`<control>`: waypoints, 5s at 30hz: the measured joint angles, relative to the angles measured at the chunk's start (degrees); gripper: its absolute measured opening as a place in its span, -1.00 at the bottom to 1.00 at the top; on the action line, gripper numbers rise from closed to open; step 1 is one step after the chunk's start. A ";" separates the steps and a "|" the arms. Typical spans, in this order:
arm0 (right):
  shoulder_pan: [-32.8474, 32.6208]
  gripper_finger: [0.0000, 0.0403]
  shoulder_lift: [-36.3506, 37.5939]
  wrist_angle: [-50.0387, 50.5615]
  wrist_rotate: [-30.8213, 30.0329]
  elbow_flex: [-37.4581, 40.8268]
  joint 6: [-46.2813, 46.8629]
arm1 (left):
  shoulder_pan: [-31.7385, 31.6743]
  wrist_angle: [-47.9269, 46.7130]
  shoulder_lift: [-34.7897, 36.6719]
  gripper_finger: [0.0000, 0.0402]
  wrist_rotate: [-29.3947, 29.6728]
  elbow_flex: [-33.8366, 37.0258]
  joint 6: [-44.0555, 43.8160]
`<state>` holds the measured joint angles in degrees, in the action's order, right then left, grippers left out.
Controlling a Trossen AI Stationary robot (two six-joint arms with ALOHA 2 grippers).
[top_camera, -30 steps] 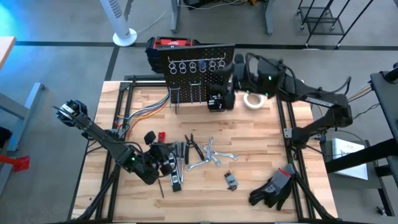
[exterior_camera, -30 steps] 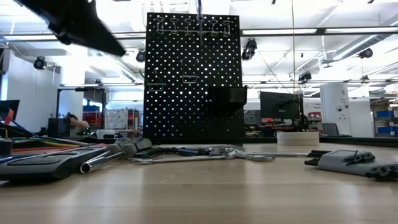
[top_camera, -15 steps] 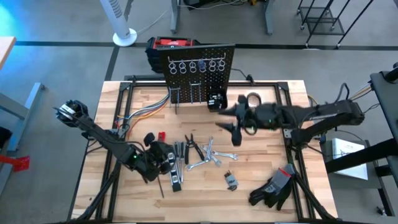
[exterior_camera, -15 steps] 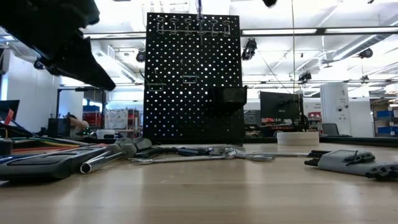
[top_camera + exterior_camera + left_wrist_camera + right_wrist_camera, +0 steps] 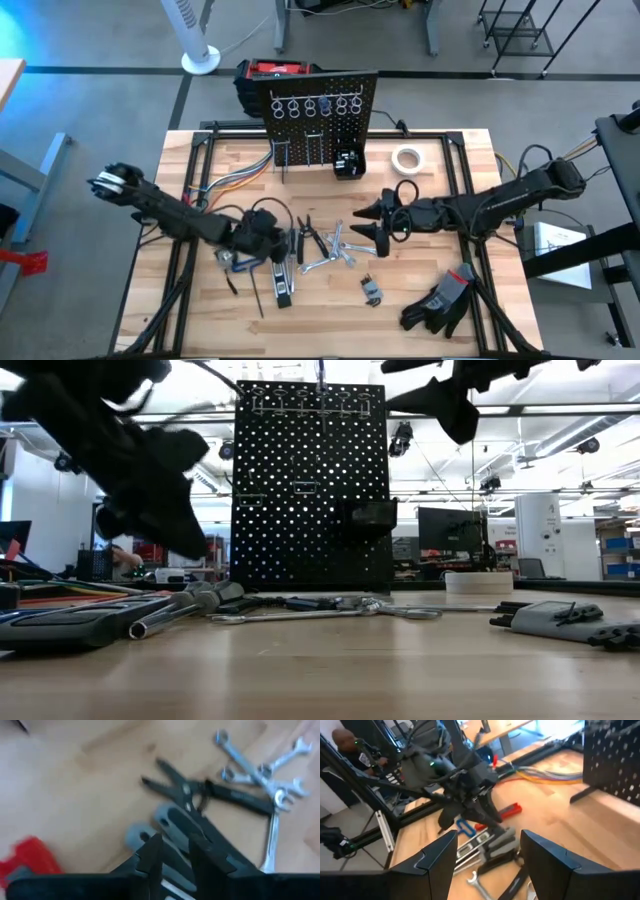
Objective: Hang tools onto peg board
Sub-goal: Hang the gray screwdriver on the peg board
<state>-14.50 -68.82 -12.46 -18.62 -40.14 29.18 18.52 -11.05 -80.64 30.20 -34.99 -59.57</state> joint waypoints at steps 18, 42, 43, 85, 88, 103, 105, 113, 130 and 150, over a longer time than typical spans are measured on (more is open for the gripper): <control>-5.96 0.01 0.09 0.21 -0.05 0.02 0.99 | -9.83 -8.93 -17.71 0.18 -17.85 -11.50 1.04; -11.18 -0.14 0.17 5.17 -5.54 0.08 0.73 | -6.79 -37.18 -17.16 -0.42 2.58 -37.15 8.11; -11.18 -0.15 0.17 5.24 -5.55 0.08 0.73 | -6.28 -38.20 -16.17 -0.42 4.68 -37.98 8.08; -11.13 -0.49 0.17 7.95 -8.52 0.13 -1.77 | -16.74 0.89 4.34 -0.42 10.95 -65.54 80.54; -11.17 -0.47 0.17 7.99 -8.52 0.13 -1.14 | -18.14 8.08 4.68 -0.42 7.28 -65.48 84.65; -13.01 -0.57 0.11 9.31 -11.56 0.87 -0.21 | -32.41 17.07 5.02 -0.42 -1.86 -57.59 84.79; -13.01 -0.59 0.11 9.33 -11.56 1.09 -0.16 | -35.09 19.34 5.69 -0.42 -3.95 -54.79 83.20; -12.99 -0.65 0.09 9.28 -11.60 2.14 0.47 | -40.75 26.53 8.44 -0.42 -6.80 -46.39 81.64; -12.60 -0.71 0.09 9.29 -16.08 2.51 -0.29 | -40.87 30.76 9.14 -0.42 -6.76 -38.17 80.02; -12.60 -0.76 0.15 9.28 -15.99 2.51 -0.27 | -40.84 35.56 11.19 -0.18 -2.58 -25.70 77.93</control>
<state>-27.09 -68.66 -3.18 -34.61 -37.63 28.91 -22.33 24.51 -69.45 27.62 -60.69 18.36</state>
